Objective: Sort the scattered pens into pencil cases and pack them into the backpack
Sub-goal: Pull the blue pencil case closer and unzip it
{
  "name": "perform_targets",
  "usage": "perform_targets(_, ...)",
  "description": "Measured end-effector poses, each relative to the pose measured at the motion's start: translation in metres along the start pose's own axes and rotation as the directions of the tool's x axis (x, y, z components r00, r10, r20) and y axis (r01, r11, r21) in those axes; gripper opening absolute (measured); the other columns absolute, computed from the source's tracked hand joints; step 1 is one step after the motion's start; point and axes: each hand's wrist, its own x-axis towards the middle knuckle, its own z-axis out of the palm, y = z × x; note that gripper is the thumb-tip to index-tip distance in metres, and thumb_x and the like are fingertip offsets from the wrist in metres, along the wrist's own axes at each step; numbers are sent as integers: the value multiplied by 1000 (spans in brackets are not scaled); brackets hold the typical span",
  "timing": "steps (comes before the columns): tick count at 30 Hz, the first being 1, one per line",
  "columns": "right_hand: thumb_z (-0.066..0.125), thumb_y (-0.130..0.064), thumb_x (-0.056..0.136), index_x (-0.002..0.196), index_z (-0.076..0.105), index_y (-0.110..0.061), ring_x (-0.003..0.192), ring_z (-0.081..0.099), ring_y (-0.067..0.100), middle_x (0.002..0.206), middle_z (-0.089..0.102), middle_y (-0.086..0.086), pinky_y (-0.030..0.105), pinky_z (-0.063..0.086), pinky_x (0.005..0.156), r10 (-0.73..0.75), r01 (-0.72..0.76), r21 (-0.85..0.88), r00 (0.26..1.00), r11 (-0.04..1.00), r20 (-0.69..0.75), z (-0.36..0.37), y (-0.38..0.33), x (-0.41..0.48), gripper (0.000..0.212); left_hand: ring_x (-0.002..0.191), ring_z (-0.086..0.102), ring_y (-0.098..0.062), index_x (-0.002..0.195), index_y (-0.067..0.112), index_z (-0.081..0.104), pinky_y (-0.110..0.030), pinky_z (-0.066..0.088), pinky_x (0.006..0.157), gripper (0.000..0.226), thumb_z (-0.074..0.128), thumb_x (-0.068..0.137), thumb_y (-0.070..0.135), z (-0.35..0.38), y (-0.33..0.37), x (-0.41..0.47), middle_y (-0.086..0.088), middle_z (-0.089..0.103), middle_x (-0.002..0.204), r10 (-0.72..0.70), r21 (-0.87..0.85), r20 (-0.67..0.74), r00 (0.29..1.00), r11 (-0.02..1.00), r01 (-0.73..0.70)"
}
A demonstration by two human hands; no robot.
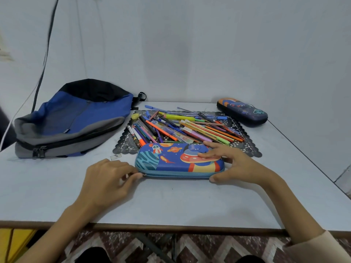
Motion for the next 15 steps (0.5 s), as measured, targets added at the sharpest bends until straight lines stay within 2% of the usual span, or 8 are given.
perform_targets(3,86,-9,68,117,66,-41,117,33,-29,132,39,-34,1,41,80,-10,10,-10,1000,1000,-11,-1,-1,0,62,63,64,-14,74,35,72,-27,44,54,20,63,81,52,0,-16,0,18,65,66,-91,33,9,996,995,90)
perform_targets(5,87,-10,67,117,67,-41,120,31,-29,132,41,-33,1,41,81,-11,11,-16,1000,1000,-18,-1,-1,0,62,65,65,-15,74,35,71,-26,42,52,20,60,79,51,2,-26,3,17,65,65,-155,60,-3,988,986,155)
perform_targets(8,86,-11,68,116,67,-44,120,32,-28,129,43,-34,5,44,83,3,-3,-7,1000,1000,-12,-1,-1,0,61,61,62,-17,72,30,70,-26,41,49,25,55,79,49,12,-29,15,11,62,61,-216,85,-27,976,972,217)
perform_targets(10,86,-9,68,115,67,-44,117,35,-29,126,43,-36,8,47,83,11,-10,16,1000,1000,-8,-1,-1,0,61,61,58,-18,73,30,71,-27,41,52,20,58,81,44,18,-25,30,10,61,61,-282,98,-17,959,954,283)
perform_targets(12,85,-8,68,113,67,-45,114,37,-29,125,42,-37,8,47,81,11,-11,23,1000,1000,-6,-1,-2,0,61,67,58,-17,79,34,73,-28,39,58,11,65,83,40,24,-27,50,12,61,65,-349,93,43,936,934,344)
perform_targets(15,85,-8,68,111,67,-47,111,39,-30,125,38,-40,6,46,80,16,-16,27,1000,999,-1,-1,-4,1,60,79,64,-15,89,36,75,-27,43,61,13,68,85,46,36,-37,79,12,69,76,-331,77,178,927,943,322)
